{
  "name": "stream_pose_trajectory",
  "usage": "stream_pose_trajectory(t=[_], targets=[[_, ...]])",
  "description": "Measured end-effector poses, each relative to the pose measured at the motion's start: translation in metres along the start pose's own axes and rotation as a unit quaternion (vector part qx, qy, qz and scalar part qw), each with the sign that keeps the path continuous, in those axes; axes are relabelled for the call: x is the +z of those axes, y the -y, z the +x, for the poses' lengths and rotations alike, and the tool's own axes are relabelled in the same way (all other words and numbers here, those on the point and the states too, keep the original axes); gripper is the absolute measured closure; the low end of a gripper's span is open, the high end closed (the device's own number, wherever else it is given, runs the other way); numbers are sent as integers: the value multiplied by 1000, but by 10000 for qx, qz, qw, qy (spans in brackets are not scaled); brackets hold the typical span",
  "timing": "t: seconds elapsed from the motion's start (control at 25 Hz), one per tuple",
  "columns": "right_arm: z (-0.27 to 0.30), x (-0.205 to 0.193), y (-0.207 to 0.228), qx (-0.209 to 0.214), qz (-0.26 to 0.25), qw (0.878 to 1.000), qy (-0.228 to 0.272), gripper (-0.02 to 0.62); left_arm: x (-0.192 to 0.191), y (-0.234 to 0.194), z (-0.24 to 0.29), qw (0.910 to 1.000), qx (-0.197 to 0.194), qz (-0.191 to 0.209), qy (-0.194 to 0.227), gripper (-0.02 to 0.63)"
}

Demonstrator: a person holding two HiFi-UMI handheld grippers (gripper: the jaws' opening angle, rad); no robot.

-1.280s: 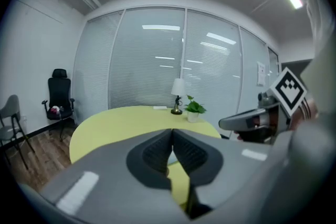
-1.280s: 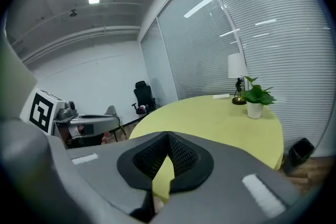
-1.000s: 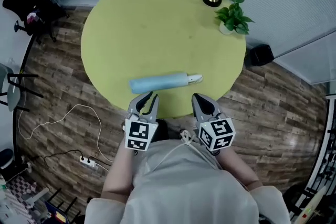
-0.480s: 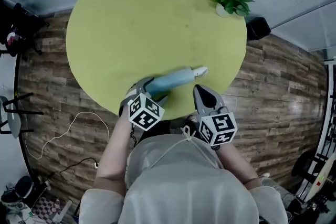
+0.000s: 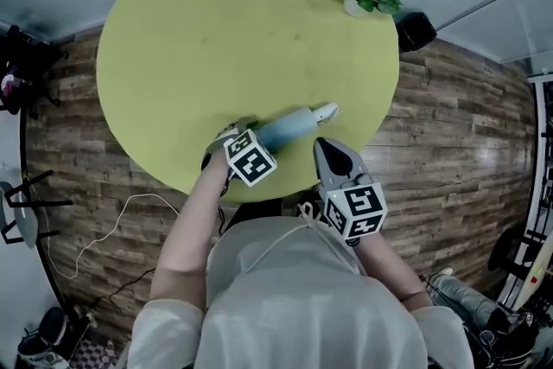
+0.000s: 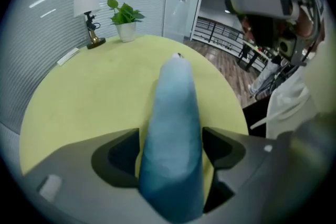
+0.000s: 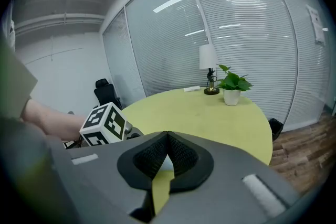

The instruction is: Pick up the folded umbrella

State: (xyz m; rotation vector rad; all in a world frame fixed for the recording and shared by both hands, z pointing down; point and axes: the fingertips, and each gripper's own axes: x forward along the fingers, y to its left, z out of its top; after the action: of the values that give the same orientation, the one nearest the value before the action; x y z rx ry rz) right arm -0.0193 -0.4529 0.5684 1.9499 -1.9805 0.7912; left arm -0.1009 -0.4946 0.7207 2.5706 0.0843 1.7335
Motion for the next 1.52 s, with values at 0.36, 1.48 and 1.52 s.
stream_pose_trajectory(t=[0.36,1.48,1.52], targets=[[2,-11,6,-72,92,9998,-162,597,-9,0,14,9990,-81,244,-364,252],[-11,29,47,664,-391,9967,-247,597,48,-2,-48,9886,674,-1315,296,325],[-12,33,48,702,-434,9964,-206,597,55,-5,-56,9861,784,-1392,455,325]])
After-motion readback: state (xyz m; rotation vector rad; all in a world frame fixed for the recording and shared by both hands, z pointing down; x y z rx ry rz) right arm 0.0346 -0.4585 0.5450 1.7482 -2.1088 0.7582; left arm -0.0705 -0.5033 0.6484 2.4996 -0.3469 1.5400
